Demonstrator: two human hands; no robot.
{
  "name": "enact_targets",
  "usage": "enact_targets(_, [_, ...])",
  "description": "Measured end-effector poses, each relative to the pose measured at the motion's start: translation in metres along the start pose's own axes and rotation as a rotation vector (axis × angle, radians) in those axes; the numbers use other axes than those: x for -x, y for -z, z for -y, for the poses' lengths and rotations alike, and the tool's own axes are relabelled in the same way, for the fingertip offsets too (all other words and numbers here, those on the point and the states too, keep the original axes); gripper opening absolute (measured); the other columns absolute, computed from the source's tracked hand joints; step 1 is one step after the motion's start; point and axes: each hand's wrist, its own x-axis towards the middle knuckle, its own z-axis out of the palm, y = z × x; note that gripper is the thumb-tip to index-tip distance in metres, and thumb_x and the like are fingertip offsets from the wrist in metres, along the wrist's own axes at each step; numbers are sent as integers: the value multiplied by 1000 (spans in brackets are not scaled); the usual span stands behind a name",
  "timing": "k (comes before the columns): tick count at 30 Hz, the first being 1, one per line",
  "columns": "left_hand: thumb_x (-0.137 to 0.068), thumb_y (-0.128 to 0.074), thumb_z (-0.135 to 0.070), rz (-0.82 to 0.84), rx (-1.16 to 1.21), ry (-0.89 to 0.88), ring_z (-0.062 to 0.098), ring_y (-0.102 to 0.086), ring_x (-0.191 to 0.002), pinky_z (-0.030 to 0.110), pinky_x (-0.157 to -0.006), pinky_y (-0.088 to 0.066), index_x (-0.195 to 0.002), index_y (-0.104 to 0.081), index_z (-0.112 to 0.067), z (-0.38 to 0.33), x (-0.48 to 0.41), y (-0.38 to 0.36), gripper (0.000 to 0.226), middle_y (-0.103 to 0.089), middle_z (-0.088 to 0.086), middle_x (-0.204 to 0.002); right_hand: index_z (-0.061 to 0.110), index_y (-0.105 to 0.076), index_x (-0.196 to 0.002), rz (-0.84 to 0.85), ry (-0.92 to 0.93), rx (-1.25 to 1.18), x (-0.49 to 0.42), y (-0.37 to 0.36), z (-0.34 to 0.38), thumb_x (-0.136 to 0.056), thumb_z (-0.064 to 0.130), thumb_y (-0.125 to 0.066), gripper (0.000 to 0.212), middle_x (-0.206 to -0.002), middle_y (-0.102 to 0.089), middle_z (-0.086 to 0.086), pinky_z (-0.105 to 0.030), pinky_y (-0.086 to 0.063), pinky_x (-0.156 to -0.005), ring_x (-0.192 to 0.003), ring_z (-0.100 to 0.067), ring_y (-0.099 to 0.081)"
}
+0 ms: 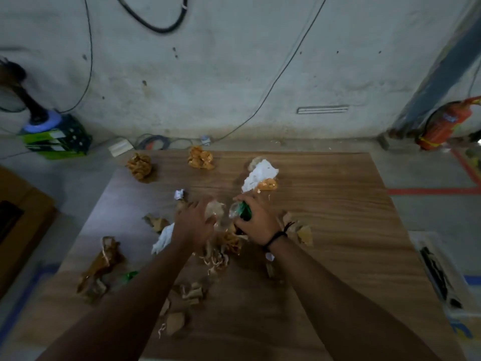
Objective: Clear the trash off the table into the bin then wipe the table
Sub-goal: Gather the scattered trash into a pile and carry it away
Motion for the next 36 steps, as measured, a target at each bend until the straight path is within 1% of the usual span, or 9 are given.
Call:
enact_targets(6, [-68,-12,-65,283,-36,-95,33,-39,-135,41,-114,-28,-143,-39,-10,35,5,-22,96,-42,18,-146,38,-33,-143,145,-132,337,-3,-49,-17,-88,48,-49,58,-156,-25,0,-50,-26,-111,-141,-27,-23])
enact_targets(12, [-74,1,-58,227,-55,-102,26,-14,-147,47,-117,-8,-149,-24,-21,29,2,-21,88,-22,5,-158,40,-24,-147,120,-129,398,-3,-52,-9,-94,58,-29,56,-158,-23,4,-49,-17,-115,-145,-26,-15])
enact_targets(18, [-92,-23,-50,-18,20,-121,27,-30,-141,56,-112,-20,-130,-54,-23,18,-19,-8,56,-45,2,-145,26,-35,-144,-169,-48,204,1,-2,16,-89,58,-20,66,-149,-40,-1,-44,-28,-112,-138,-23,-31])
enact_targets(22, [-88,-16,-55,12,4,-175,27,-36,-137,53,-110,-26,-131,-52,-24,-11,-47,-5,64,-48,4,-143,24,-45,-137,-329,-213,140,0,47,-14,-91,67,-17,69,-144,-46,-3,-47,-34,-109,-133,-24,-39])
enact_targets(24, [-90,-22,-56,46,-24,-206,28,-37,-135,53,-108,-30,-133,-49,-24,-33,-62,-12,60,-47,5,-143,21,-45,-137,-282,-331,279,-1,68,-38,-80,82,-1,94,-149,-40,-4,-47,-31,-111,-137,-28,-34])
enact_targets(27, [-88,-50,-55,122,43,-185,32,-42,-130,53,-104,-37,-137,-44,-25,-61,-88,-30,57,-48,10,-141,22,-36,-143,-129,-495,375,5,78,-66,-92,63,-36,66,-148,-39,-10,-45,-28,-112,-136,-36,-33])
enact_targets(30, [-68,-64,-71,274,172,-162,34,-37,-134,47,-108,-36,-146,-29,-32,-82,-108,-52,94,-34,14,-150,25,-39,-141,-12,-568,421,8,70,-88,-86,62,-49,67,-142,-45,-15,-45,-28,-110,-130,-38,-38])
enact_targets(34, [-64,-84,-41,335,74,-93,38,-26,-139,48,-108,-35,-149,-14,-37,-90,-129,-82,110,-11,16,-157,40,-42,-135,123,-583,468,-3,50,-108,-82,43,-55,55,-141,-40,-16,-46,-35,-107,-125,-40,-37])
enact_targets(36, [-74,-77,-35,363,56,-65,37,-43,-127,48,-100,-46,-144,-28,-36,-85,-133,-94,86,-25,16,-152,39,-50,-128,116,-497,535,-11,44,-107,-83,31,-52,46,-137,-45,-15,-43,-36,-106,-122,-40,-39])
